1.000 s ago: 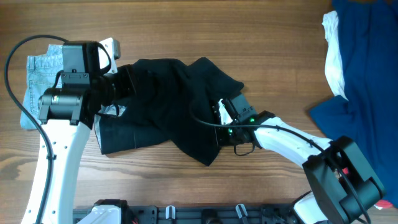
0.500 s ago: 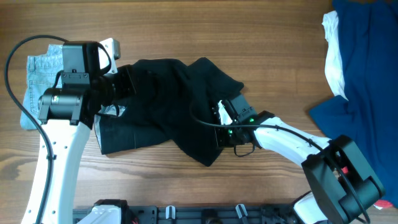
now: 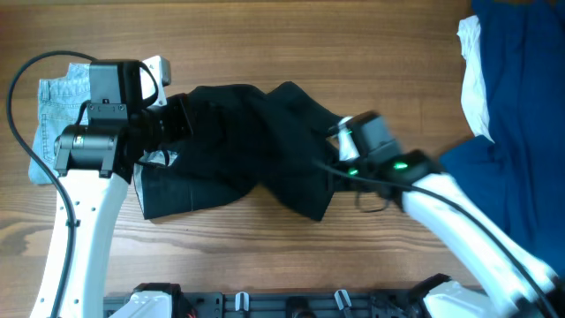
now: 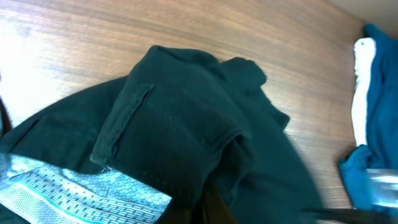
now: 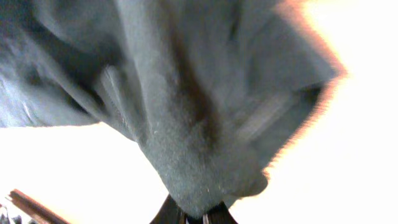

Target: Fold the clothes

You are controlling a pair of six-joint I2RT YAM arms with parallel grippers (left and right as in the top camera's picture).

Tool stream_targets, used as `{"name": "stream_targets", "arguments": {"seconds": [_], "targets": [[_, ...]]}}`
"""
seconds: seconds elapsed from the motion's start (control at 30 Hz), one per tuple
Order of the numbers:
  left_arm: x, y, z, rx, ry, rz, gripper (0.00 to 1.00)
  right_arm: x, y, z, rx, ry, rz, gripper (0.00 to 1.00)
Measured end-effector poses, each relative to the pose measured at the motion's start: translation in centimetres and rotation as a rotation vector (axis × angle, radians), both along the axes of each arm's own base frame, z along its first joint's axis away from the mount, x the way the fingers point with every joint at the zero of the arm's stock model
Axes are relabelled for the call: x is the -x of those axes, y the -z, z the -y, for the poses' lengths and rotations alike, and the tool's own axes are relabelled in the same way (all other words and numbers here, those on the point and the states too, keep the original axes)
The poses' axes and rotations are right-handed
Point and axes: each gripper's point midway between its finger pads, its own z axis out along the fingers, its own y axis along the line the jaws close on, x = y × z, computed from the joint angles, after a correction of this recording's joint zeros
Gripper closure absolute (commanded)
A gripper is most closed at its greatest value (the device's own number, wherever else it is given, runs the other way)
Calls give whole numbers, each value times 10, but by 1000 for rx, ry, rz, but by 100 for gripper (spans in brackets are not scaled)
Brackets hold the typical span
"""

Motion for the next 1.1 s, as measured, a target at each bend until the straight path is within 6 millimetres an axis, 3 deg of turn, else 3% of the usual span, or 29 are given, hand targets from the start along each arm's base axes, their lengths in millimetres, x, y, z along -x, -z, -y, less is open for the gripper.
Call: {"name": "stream_targets", "arguments": {"seconds": [0.17, 0.27, 0.43, 0.53, 0.73, 0.83, 0.93, 1.0, 1.1], "targets": [[8, 7, -4, -20, -12, -42, 96, -28, -106, 63, 19, 154, 292, 96], [11, 6, -5, -26, -16, -43, 96, -25, -145, 93, 56, 210, 386, 96], [23, -15, -6, -24, -18, 19, 96, -18, -179, 137, 153, 313, 449, 96], [38, -44, -7, -19, -20, 120, 96, -19, -202, 157, 183, 376, 502, 96], [59, -100, -8, -4, -22, 349, 96, -16, -252, 169, 179, 431, 631, 96], [52, -118, -7, 6, -18, 431, 96, -18, -256, 170, 180, 434, 639, 96], [36, -120, -2, 24, 1, 450, 96, -33, -243, 170, 198, 418, 592, 96], [16, -115, 2, 35, 13, 448, 96, -51, -227, 170, 210, 408, 547, 96], [-30, -105, 7, 44, 23, 466, 96, -92, -202, 170, 223, 397, 498, 96]]}}
